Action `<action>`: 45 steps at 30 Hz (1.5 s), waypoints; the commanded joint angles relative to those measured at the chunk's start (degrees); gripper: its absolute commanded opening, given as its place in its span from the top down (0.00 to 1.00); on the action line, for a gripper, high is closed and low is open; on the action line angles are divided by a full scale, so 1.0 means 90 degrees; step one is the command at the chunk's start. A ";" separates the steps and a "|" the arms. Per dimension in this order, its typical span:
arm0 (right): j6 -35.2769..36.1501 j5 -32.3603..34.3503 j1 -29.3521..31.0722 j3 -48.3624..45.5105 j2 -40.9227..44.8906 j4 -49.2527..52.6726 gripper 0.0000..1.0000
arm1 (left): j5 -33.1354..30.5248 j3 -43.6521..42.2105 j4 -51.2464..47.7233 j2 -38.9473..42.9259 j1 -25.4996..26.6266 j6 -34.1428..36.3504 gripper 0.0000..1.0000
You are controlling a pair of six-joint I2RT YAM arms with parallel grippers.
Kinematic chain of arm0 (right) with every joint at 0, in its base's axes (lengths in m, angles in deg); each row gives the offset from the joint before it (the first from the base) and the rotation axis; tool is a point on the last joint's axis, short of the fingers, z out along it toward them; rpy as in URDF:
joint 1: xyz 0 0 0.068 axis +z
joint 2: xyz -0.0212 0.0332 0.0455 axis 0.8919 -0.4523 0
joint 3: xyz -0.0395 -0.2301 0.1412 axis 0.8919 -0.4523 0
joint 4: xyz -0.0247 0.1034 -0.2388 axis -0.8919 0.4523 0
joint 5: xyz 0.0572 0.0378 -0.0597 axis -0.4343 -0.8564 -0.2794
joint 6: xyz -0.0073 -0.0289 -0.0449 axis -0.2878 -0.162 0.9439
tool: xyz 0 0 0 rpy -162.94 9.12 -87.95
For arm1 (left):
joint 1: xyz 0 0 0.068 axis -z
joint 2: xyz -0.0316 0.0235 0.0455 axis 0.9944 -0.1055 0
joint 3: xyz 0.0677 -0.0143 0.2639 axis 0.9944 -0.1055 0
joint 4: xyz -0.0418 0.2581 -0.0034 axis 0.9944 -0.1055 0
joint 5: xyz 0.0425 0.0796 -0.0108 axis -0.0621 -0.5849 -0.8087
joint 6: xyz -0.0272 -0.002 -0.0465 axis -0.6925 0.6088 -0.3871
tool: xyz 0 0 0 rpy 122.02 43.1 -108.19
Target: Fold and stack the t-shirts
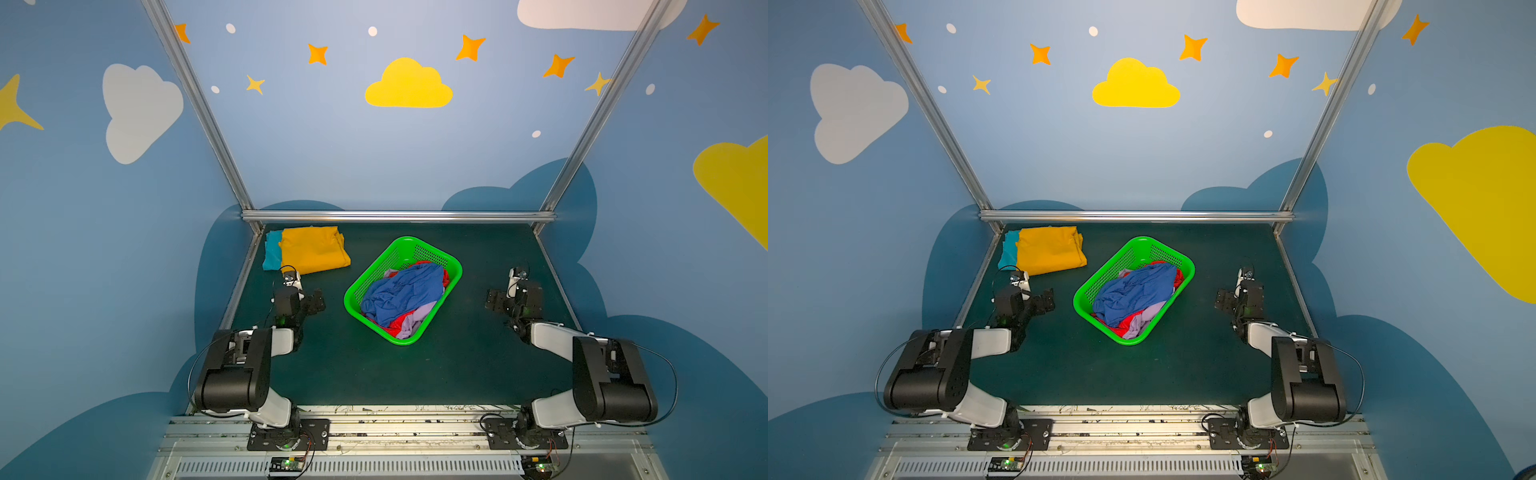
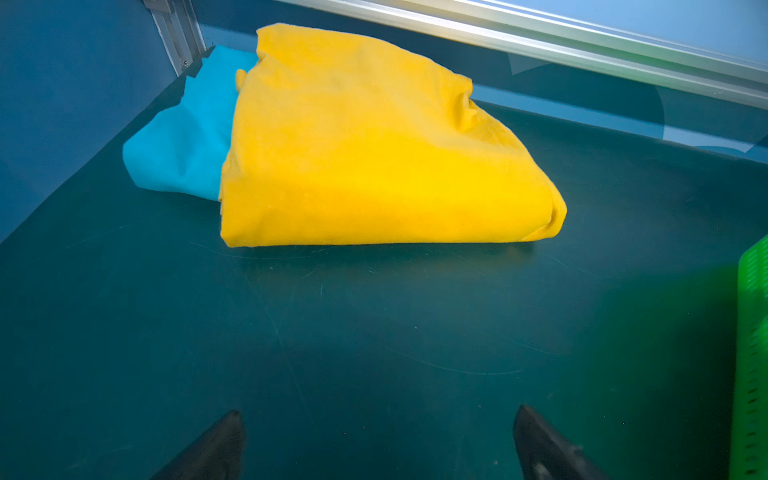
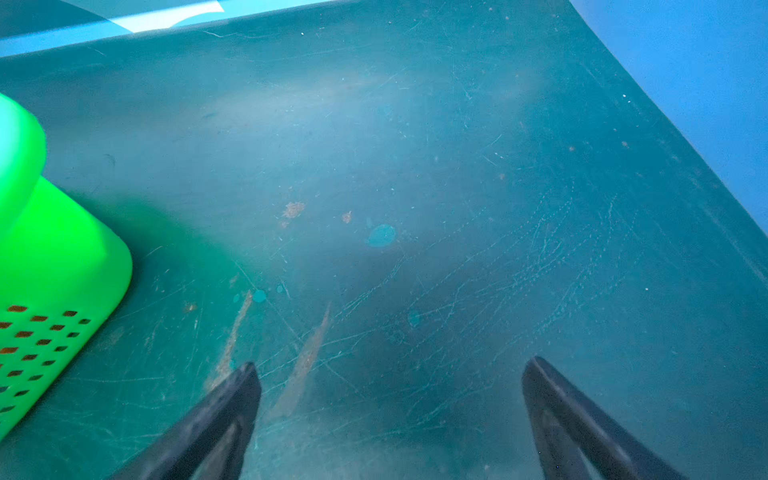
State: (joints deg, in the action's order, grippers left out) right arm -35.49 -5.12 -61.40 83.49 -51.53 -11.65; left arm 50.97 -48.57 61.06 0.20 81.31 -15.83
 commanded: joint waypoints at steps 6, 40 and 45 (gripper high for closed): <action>-0.0029 0.0184 0.0033 0.0035 0.0172 0.0021 0.01 | -0.0099 -0.0016 0.0046 0.0169 0.0040 0.0037 0.00; -0.1978 -0.0914 0.2598 0.3160 0.0246 0.4862 0.46 | -0.0307 0.1413 -0.7120 0.3561 0.2088 -0.5764 0.27; -0.2420 -0.0481 0.2452 0.3819 -0.0533 0.5578 0.45 | -0.0403 0.1420 -0.6563 0.3047 0.2750 -0.6009 0.22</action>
State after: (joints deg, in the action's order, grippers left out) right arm -53.52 -10.78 -38.29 114.81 -54.04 32.75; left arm 47.23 -36.35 -0.95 30.02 104.32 -67.78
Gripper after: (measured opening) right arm 0.547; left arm 0.777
